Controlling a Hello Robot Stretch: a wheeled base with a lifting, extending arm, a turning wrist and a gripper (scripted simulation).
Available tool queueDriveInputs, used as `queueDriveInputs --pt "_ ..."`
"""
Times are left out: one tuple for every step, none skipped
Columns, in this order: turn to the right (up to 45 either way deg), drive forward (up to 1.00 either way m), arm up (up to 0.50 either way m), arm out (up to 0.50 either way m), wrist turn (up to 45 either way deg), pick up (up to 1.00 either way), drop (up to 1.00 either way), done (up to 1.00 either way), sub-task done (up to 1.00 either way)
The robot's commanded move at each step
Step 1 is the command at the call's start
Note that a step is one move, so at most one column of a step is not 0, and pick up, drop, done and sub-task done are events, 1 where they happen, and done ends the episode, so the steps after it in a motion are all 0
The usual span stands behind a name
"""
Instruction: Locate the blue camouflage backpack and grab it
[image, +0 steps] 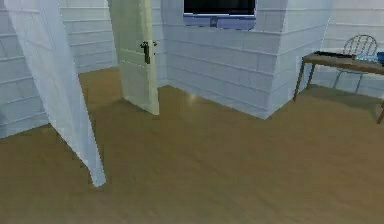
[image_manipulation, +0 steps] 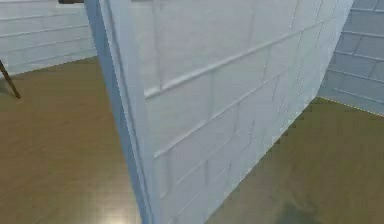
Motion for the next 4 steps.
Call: queueDriveInputs --pt "33.0 0.00 0.00 0.00 0.0 0.00 0.00 0.00 0.00" --pt "0.0 0.60 0.00 0.00 0.0 0.00 0.00 0.00 0.00" --pt "24.0 0.00 0.00 0.00 0.0 0.00 0.00 0.00 0.00" --pt "0.0 0.05 0.00 0.00 0.0 0.00 0.00 0.00 0.00"
